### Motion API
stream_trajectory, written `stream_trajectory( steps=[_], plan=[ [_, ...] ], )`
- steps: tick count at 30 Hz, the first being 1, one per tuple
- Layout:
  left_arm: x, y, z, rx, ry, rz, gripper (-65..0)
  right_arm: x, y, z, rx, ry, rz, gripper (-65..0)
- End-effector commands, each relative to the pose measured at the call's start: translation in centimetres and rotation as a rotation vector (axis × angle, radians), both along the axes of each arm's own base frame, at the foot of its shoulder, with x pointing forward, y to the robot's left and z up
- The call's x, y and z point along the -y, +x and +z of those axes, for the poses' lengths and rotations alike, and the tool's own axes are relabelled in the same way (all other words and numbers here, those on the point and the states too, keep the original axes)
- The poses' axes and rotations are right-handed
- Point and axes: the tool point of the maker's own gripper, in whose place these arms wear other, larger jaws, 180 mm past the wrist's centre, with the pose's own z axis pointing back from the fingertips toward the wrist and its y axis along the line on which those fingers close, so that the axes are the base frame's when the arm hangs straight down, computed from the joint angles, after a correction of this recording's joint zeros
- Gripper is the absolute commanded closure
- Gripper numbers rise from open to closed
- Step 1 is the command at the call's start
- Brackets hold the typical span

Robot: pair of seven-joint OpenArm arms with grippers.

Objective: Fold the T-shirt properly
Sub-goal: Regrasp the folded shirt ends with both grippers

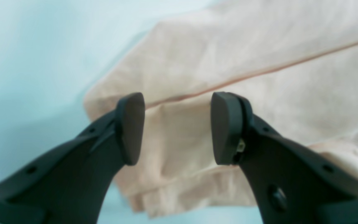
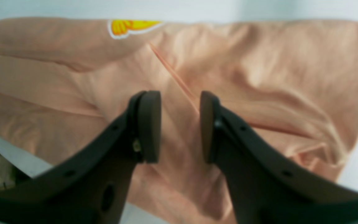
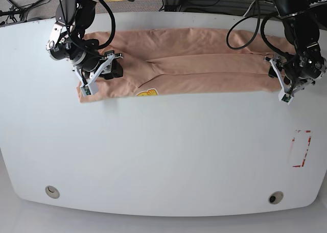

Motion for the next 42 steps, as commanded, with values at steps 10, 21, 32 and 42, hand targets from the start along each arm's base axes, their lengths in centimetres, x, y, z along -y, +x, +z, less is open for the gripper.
stream_trajectory(
  steps=[10, 21, 32, 42],
  plan=[
    [-2.6, 1.4, 3.8, 0.117, -0.077, 0.130, -39.9, -0.3, -0.1, -4.6, -0.055, 0.094, -0.018, -17.3],
    [-6.5, -2.4, 2.5, 0.085, -0.272, 0.262, -42.8, -0.1, -0.8, -4.9, -0.065, 0.092, -0.021, -17.3],
    [-7.1, -3.7, 0.7, 0.058, -0.317, 0.298, -42.8, -0.1, -1.0, -5.1, -0.070, 0.095, -0.021, -17.3],
    [-6.7, -4.2, -0.8, 0.022, -0.332, 0.282, -42.4, 0.0, -0.7, -4.9, -0.062, 0.094, -0.025, -17.3]
  ],
)
